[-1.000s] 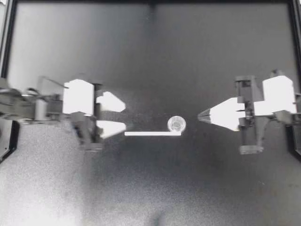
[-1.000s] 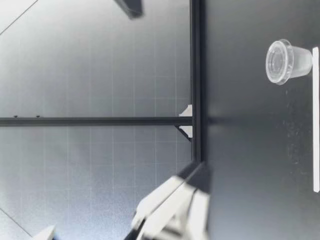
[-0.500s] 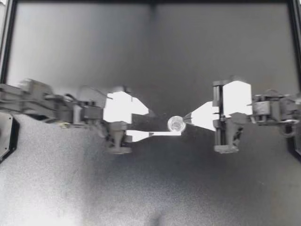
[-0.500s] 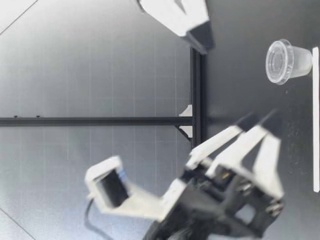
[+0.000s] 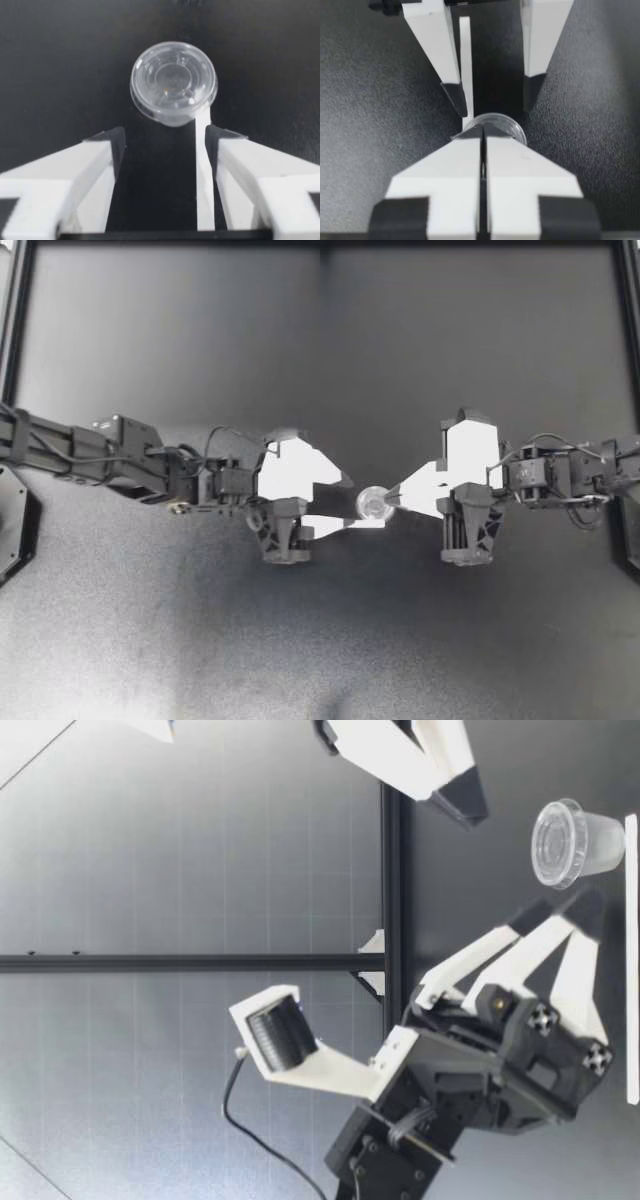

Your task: Pick up the plastic cup and open its lid.

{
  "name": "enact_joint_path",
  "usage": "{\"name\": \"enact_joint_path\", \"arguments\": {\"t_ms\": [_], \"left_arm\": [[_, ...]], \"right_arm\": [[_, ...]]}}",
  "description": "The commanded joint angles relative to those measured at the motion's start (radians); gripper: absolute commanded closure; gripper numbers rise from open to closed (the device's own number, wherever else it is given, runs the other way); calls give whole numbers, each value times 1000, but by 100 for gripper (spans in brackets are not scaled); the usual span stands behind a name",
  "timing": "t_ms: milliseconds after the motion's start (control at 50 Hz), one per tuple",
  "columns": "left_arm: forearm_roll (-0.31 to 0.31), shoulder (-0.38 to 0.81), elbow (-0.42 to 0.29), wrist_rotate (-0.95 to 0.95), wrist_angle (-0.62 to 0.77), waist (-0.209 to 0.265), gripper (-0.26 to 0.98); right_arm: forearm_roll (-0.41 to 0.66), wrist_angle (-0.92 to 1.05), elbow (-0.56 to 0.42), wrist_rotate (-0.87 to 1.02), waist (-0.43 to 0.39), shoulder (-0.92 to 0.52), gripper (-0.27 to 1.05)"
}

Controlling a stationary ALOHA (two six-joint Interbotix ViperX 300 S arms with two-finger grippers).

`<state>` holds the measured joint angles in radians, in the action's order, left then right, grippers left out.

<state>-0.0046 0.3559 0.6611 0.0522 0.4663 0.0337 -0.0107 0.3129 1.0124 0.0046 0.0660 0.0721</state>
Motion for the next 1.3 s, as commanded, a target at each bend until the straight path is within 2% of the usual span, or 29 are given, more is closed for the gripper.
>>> {"name": "enact_joint_path", "arguments": {"t_ms": [0, 960, 1280], "left_arm": [[0, -14, -25, 2, 14, 5, 17], [5, 34, -72, -9, 17, 0, 18], [9, 38, -95, -9, -8, -11, 18]], "right_arm": [[0, 0, -20, 0, 12, 3, 97], [-20, -58, -35, 5, 17, -106, 97], [-18, -60, -75, 3, 17, -152, 97]]}}
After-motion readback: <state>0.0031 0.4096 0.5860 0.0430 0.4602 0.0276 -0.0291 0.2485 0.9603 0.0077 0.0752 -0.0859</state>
